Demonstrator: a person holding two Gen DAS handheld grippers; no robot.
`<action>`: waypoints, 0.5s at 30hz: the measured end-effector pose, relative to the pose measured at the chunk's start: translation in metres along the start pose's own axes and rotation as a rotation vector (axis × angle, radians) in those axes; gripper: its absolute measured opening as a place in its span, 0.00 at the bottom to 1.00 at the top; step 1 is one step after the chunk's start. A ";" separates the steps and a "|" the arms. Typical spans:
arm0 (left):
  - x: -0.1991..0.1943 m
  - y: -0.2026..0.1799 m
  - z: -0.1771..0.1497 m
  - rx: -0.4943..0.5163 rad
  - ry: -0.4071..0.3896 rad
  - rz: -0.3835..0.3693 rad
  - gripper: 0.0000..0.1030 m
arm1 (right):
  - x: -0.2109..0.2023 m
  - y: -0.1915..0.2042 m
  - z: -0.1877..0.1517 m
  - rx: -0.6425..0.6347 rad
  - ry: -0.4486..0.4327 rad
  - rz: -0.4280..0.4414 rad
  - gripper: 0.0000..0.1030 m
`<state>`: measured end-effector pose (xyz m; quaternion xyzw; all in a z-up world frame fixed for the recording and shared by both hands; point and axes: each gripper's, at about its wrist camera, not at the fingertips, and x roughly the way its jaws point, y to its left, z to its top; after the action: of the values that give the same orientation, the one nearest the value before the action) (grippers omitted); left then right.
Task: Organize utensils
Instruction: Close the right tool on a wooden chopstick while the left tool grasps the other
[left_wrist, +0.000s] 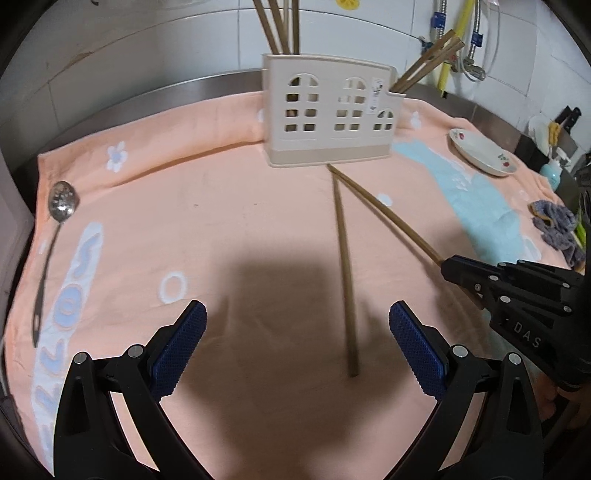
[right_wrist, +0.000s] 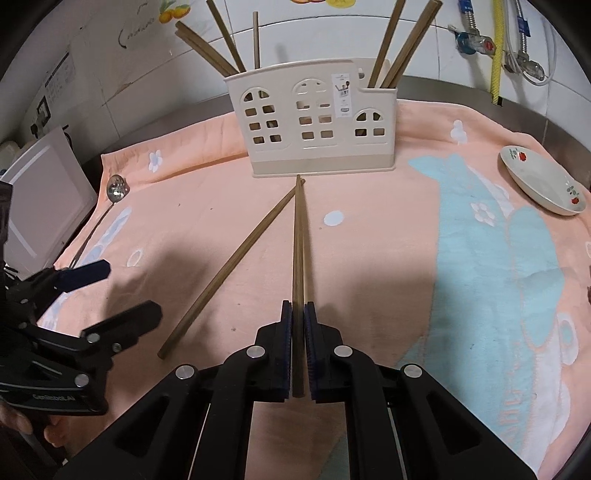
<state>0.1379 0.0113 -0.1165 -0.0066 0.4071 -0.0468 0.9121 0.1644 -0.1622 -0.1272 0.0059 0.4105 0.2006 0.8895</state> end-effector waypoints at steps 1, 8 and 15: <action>0.001 -0.001 0.000 -0.002 -0.001 -0.010 0.95 | -0.001 -0.001 0.000 0.001 -0.002 0.002 0.06; 0.008 -0.016 0.001 0.026 -0.018 -0.032 0.89 | -0.011 -0.010 -0.001 0.005 -0.024 0.017 0.06; 0.018 -0.024 0.001 0.032 0.008 -0.086 0.55 | -0.028 -0.016 0.003 -0.011 -0.074 0.012 0.06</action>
<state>0.1491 -0.0147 -0.1280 -0.0095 0.4095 -0.0926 0.9075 0.1556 -0.1863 -0.1080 0.0109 0.3764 0.2079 0.9028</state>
